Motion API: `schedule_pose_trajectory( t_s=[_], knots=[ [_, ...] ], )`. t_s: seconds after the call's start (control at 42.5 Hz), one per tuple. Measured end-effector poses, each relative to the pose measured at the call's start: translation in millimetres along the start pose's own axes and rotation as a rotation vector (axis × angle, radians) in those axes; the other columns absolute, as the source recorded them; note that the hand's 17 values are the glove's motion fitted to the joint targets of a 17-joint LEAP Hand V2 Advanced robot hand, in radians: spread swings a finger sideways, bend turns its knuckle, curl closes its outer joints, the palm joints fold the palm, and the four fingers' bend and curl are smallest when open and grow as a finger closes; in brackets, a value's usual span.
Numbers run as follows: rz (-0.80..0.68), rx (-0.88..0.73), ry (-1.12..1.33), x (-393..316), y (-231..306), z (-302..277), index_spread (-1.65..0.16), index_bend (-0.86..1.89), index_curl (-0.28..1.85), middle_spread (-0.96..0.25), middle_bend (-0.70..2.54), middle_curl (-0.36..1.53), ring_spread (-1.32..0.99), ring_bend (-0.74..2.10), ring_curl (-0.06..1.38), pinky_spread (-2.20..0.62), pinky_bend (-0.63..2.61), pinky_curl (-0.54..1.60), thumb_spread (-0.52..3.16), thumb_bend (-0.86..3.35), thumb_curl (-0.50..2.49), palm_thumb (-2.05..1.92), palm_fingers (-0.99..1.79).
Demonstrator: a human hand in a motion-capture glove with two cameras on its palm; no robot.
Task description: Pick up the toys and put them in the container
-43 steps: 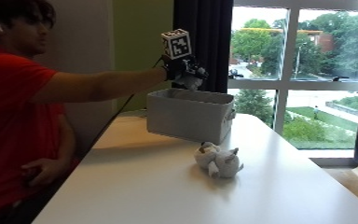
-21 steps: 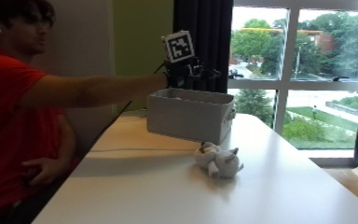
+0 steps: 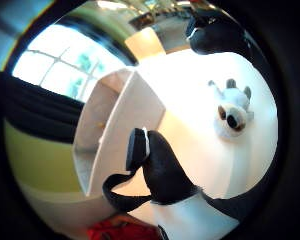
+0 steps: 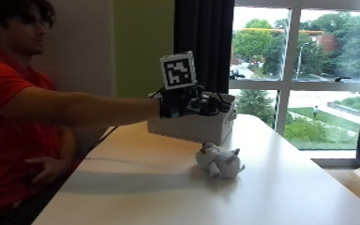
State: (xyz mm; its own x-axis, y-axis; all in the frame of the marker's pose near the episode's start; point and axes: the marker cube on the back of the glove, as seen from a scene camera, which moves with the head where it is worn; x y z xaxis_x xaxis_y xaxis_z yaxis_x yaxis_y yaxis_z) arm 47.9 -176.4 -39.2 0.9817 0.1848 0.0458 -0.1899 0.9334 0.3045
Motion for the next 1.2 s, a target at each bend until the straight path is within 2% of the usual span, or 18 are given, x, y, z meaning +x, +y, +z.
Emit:
schedule_pose_trajectory(
  t_s=[0.165,0.471,0.565,0.918,1.012,1.082,1.2],
  knots=[
    [0.111,-0.048,0.029,30,-8,22,-0.52,0.31,0.75,-0.19,0.23,0.50,-0.13,0.40,0.23,0.08,0.61,0.28,1.15,-0.05,0.32,-0.05,0.09],
    [0.181,-0.157,0.056,44,-27,78,-0.49,0.20,0.65,-0.15,0.17,0.45,-0.11,0.34,0.22,0.09,0.73,0.32,1.14,-0.05,0.28,-0.06,0.04],
    [0.204,-0.192,0.054,46,-32,91,-0.46,0.08,0.58,-0.14,0.16,0.43,-0.09,0.34,0.23,0.10,0.89,0.36,1.13,-0.06,0.27,-0.07,-0.03],
    [0.196,-0.328,0.142,34,-45,135,-0.41,0.11,0.42,-0.09,0.13,0.35,-0.03,0.32,0.24,0.07,1.22,0.44,1.12,-0.04,0.26,-0.04,-0.07],
    [0.176,-0.386,0.152,35,-42,139,-0.42,0.18,0.41,-0.08,0.09,0.32,-0.02,0.48,0.27,0.03,1.26,0.44,1.14,-0.02,0.27,0.00,0.06],
    [0.168,-0.433,0.168,40,-38,137,-0.44,0.25,0.42,-0.10,0.13,0.30,-0.03,0.61,0.29,-0.01,1.18,0.41,1.16,0.00,0.28,0.02,0.21],
    [0.100,-0.460,0.316,53,-29,135,-0.45,0.21,0.41,-0.12,0.15,0.28,-0.08,0.74,0.32,-0.16,1.18,0.39,1.23,0.04,0.32,0.13,0.36]
  ],
)
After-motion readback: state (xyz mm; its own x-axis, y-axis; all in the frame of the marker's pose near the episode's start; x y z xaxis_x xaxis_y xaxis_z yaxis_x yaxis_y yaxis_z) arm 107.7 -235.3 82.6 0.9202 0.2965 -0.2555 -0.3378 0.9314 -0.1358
